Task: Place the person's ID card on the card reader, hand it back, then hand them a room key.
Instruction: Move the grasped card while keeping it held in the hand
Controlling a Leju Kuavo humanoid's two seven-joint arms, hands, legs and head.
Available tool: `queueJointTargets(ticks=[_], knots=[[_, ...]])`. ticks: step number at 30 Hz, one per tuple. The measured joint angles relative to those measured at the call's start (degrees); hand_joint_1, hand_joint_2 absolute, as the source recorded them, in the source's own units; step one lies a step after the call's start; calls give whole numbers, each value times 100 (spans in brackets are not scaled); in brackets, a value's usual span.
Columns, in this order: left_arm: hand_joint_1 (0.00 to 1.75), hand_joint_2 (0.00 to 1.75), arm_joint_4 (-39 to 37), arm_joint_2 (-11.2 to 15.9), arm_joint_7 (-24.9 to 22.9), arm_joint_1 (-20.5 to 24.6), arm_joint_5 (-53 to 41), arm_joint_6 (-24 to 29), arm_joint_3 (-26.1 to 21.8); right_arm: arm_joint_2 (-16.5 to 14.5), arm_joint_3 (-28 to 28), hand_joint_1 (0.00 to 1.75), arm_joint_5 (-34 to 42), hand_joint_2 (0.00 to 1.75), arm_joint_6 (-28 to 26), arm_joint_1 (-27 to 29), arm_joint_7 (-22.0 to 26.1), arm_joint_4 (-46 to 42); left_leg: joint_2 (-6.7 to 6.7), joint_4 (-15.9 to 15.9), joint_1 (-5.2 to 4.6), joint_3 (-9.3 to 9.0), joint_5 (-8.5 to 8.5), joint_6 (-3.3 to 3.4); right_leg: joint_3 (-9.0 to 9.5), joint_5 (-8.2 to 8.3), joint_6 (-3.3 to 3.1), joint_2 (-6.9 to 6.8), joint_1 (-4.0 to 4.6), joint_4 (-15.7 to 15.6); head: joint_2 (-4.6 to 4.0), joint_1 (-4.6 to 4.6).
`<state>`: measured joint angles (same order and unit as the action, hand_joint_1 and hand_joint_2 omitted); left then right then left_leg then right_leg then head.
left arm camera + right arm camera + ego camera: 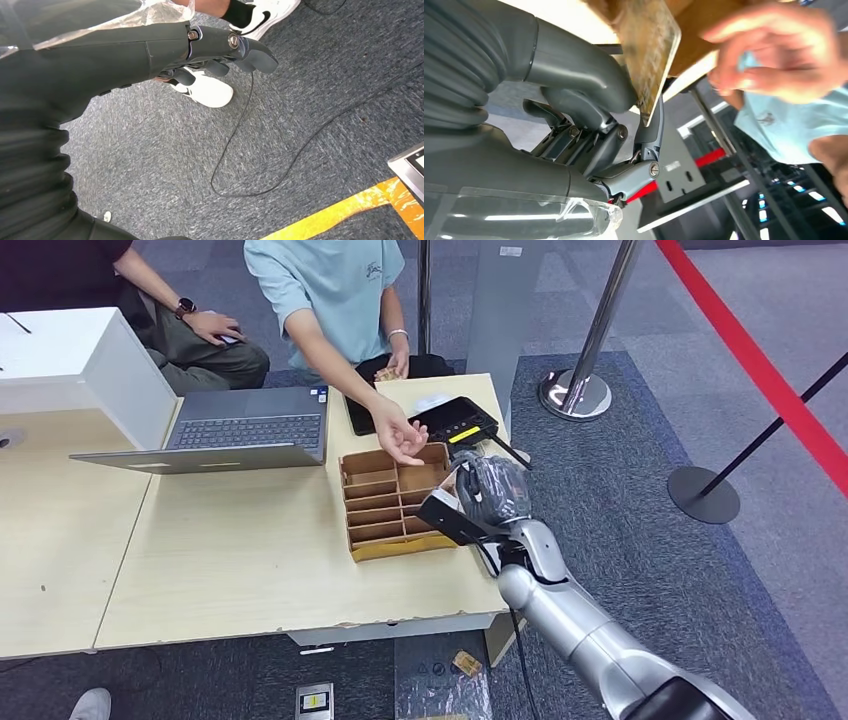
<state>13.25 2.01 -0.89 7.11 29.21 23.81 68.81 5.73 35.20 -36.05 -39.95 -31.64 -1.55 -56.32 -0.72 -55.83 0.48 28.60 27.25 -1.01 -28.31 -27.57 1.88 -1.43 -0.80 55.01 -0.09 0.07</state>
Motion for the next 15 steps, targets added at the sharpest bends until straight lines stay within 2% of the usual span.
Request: queueJointTargets(ticks=[15], knots=[[0,175,0,1,1,0,10,21,0,175,-541,175,203,175,0,514,139,-23,0,0,0,0,1,1,-1,0,0,1,0,0,0,-1]])
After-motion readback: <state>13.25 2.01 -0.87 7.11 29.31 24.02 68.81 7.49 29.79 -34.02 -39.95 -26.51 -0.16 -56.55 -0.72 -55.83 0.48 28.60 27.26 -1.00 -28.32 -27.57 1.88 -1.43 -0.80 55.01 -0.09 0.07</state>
